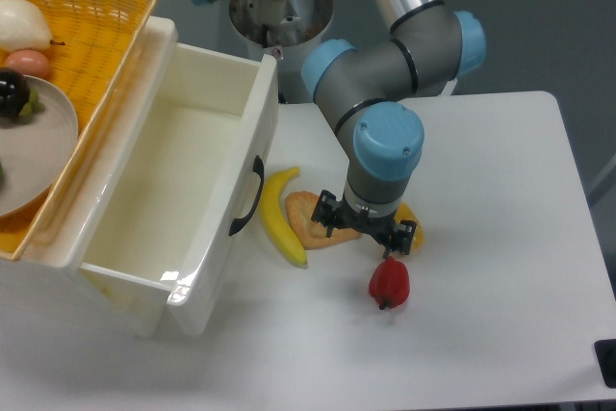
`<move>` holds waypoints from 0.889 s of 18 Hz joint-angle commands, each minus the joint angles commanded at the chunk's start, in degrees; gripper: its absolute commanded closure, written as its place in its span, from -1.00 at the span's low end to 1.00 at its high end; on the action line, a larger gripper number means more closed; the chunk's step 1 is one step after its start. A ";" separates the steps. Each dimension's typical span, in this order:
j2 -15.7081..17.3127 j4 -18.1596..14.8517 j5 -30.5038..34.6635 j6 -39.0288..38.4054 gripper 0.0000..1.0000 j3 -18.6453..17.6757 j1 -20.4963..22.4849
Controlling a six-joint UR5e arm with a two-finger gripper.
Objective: Pick up the red pepper
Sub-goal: 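Move the open gripper from the bread slice down over the red pepper, then close the gripper around the red pepper's top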
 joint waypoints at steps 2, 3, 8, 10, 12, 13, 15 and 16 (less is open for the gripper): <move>-0.97 2.01 0.09 -2.38 -1.00 -0.35 0.35; -1.32 2.46 0.09 -3.35 -1.00 -0.44 0.53; -3.60 2.99 0.09 -7.47 -1.00 0.35 1.41; -4.57 5.18 0.09 -7.31 -1.00 0.79 1.50; -5.45 5.36 0.61 -5.83 -1.00 1.23 1.50; -5.80 5.37 0.70 -4.34 -1.00 1.58 1.50; -5.89 5.28 0.79 -0.30 -1.00 1.67 1.50; -5.98 5.28 0.79 1.20 -1.00 1.67 1.50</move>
